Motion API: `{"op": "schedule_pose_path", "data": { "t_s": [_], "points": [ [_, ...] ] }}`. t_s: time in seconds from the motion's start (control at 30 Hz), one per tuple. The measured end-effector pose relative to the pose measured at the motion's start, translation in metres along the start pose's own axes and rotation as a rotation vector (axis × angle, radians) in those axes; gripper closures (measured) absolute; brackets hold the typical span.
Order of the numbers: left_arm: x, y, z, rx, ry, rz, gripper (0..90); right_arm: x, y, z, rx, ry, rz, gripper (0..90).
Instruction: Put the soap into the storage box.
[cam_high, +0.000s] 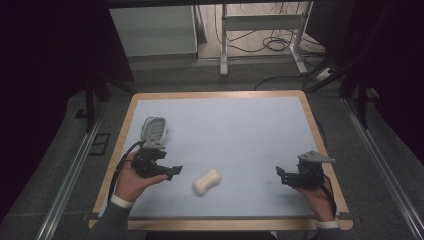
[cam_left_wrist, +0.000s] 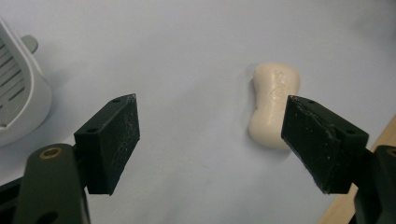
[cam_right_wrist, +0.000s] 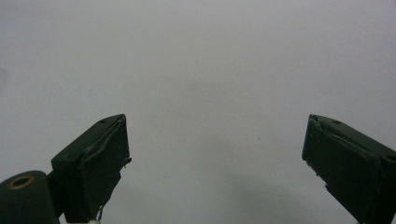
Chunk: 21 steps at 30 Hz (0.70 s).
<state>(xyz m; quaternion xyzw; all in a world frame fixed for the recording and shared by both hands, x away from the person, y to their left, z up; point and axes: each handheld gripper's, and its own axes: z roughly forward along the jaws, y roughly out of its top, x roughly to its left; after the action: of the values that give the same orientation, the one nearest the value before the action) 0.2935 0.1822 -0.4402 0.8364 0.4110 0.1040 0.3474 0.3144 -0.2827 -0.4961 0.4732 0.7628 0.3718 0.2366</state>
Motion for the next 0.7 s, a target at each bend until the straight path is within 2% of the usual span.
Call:
{"op": "schedule_pose_path", "data": {
  "t_s": [0.17, 0.47, 0.63, 0.7],
  "points": [
    [-0.01, 0.008, 0.009, 0.024, 0.002, 0.036, 20.3, 0.0, 0.0, -0.001, -0.006, -0.007, 0.006, 7.5],
    [-0.021, 0.01, 0.025, 0.058, -0.019, 0.055, 20.6, 0.002, -0.001, 0.001, 0.007, 0.001, -0.005, 8.2],
    [-0.03, 0.009, 0.04, 0.081, -0.039, 0.064, 20.8, 0.002, -0.001, 0.002, 0.007, 0.002, -0.01, 8.2],
    [-0.034, 0.01, 0.048, 0.106, -0.048, 0.074, 21.1, 0.002, -0.001, 0.002, 0.009, 0.001, -0.008, 8.2]
  ]
}}
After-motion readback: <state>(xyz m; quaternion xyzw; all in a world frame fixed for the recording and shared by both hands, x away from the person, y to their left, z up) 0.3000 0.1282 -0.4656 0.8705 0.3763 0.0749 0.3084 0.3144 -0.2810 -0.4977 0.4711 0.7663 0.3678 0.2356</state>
